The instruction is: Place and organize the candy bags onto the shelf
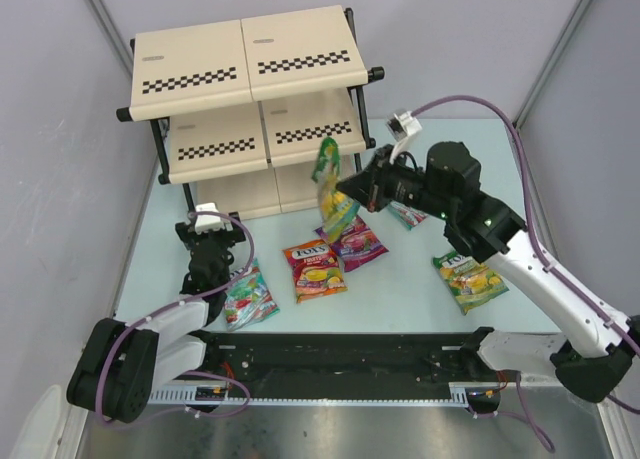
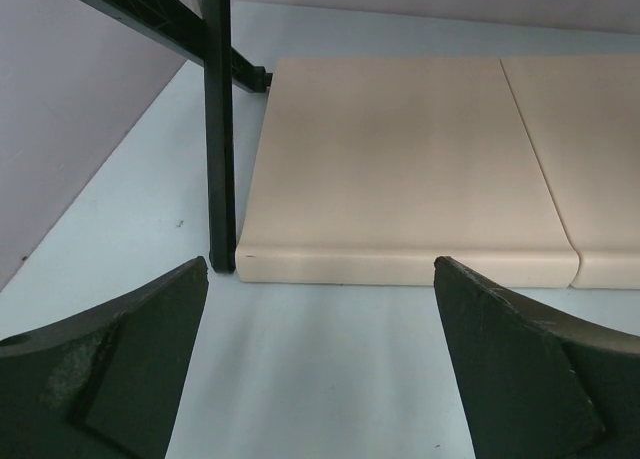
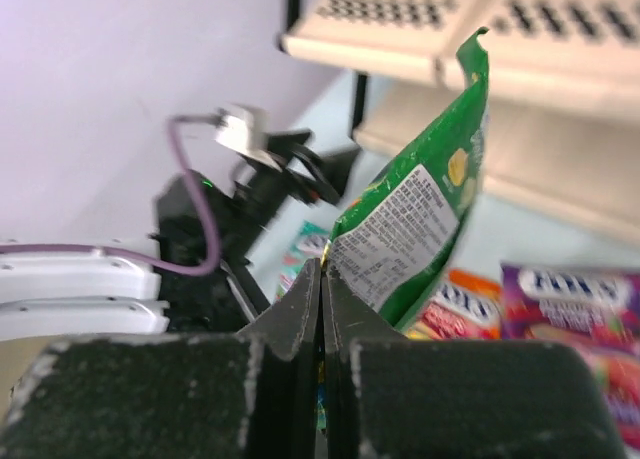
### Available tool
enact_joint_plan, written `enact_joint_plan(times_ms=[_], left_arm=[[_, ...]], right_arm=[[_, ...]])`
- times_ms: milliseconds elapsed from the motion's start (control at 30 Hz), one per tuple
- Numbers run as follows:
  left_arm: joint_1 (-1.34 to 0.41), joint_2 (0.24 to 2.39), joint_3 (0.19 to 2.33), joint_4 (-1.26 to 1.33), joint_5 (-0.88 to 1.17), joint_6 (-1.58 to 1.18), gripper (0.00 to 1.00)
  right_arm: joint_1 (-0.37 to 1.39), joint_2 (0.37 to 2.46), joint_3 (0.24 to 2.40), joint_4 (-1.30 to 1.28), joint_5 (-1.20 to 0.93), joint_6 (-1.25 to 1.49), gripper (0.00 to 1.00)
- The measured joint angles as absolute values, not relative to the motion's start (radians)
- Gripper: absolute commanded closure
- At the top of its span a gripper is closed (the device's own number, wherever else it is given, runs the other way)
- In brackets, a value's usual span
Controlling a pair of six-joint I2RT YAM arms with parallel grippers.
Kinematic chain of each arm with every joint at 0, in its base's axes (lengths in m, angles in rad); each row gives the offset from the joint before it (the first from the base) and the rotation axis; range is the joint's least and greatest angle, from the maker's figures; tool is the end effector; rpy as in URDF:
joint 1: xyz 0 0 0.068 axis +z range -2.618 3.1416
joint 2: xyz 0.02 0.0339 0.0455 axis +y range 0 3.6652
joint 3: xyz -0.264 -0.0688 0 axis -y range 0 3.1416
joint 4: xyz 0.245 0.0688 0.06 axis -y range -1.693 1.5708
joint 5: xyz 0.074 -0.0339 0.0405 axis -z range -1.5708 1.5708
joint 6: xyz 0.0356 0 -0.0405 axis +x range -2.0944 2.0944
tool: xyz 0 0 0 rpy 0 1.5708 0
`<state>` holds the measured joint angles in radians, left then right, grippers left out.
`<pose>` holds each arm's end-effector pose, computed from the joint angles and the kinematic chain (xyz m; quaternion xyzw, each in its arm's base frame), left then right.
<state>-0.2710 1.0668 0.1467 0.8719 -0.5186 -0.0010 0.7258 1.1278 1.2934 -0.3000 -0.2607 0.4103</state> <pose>0.1911 -0.0348 0.1810 -0.0811 0.7172 0.0935 0.6858 0.1779 0.1702 0.4371 -0.2018 0.7239 0.4335 0.4973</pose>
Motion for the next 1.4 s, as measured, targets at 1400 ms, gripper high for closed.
enact_joint_plan(times_ms=[1400], left_arm=[[-0.263, 1.100, 0.173, 0.854, -0.509, -0.004, 0.00]], right_arm=[[0.639, 2.073, 2.554, -0.133, -0.358, 0.493, 1.00]])
